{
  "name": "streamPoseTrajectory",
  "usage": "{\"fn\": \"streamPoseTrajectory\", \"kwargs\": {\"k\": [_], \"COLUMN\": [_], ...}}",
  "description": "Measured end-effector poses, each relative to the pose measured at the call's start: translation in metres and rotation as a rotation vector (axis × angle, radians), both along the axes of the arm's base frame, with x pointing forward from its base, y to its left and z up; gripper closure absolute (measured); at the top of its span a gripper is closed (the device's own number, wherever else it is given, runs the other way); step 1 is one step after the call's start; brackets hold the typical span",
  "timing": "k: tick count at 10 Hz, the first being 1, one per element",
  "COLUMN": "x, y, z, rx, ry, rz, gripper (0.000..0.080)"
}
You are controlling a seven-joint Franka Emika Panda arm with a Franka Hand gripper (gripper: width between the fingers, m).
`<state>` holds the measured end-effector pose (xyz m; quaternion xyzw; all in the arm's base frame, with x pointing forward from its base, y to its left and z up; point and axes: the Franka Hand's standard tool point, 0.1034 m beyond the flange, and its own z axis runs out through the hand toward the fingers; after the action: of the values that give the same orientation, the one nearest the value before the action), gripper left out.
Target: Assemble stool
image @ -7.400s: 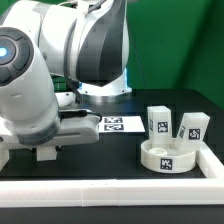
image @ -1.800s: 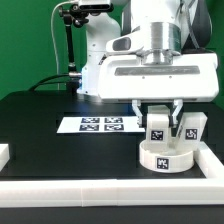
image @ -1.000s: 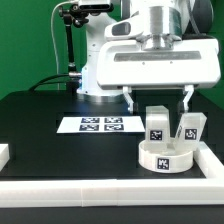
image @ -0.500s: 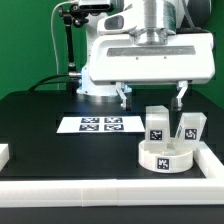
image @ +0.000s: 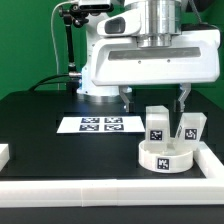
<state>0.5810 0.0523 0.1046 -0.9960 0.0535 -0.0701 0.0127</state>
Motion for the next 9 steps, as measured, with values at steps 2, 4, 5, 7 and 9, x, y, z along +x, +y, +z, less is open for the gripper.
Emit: {"fn": "streamPoseTrajectory", "kwargs": {"k": [2, 4, 5, 7, 9], "x": [-0.012, -0.004, -0.005, -0.006, -0.010], "y": [0.004, -0.001, -0.002, 0.000, 0.004], "z": [-0.004, -0.007, -0.009, -0.013, -0.019], "rx": [0.028, 0.024, 0.023, 0.019, 0.016], "ry": [0.202, 0.192, 0.193, 0.182, 0.180], "rz": [0.003, -0.001, -0.004, -0.005, -0.005], "gripper": [0.0150, 0.0150, 0.0150, 0.0150, 0.0330]}}
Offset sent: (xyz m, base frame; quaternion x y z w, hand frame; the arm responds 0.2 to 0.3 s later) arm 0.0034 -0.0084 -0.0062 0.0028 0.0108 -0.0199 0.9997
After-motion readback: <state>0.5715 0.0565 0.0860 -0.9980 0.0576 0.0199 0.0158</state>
